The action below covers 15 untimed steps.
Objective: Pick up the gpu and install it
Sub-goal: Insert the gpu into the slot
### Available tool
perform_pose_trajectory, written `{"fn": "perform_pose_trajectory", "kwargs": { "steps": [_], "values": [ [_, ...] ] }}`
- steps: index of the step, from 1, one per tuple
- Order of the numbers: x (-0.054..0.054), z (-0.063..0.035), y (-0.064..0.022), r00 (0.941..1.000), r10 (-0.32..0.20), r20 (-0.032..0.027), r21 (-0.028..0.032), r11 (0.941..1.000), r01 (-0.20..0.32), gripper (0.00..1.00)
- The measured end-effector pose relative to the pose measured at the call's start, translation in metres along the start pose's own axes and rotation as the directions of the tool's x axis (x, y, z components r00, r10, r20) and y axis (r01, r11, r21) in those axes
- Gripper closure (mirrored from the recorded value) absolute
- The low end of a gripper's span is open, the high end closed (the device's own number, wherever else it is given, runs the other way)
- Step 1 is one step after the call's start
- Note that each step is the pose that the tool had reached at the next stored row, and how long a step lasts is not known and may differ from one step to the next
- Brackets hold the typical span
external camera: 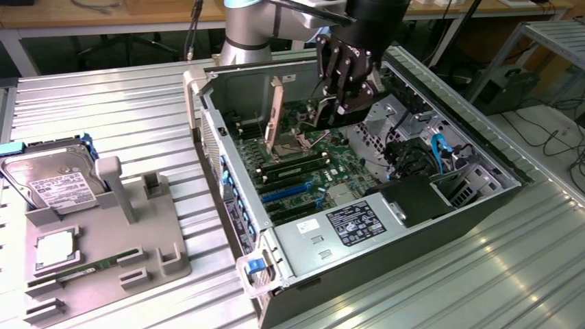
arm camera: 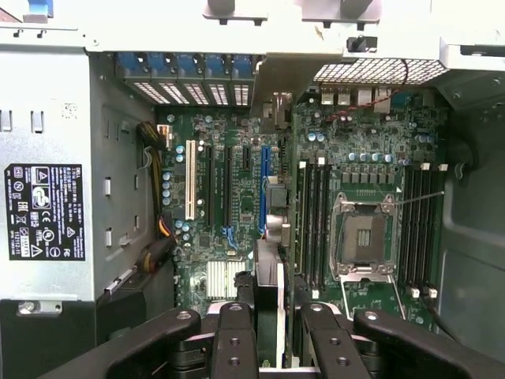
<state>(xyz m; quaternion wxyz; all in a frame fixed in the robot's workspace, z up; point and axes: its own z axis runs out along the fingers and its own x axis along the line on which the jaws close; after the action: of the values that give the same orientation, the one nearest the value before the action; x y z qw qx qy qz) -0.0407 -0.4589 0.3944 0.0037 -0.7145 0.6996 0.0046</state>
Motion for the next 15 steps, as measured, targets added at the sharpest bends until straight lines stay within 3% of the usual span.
{"fn": "perform_pose_trajectory", "kwargs": {
  "steps": [15],
  "values": [
    [0.0002,0.0102,0.0000,1.0000,-0.001,-0.0001,0.0000,1.0000,0.001,0.73]
  ]
}}
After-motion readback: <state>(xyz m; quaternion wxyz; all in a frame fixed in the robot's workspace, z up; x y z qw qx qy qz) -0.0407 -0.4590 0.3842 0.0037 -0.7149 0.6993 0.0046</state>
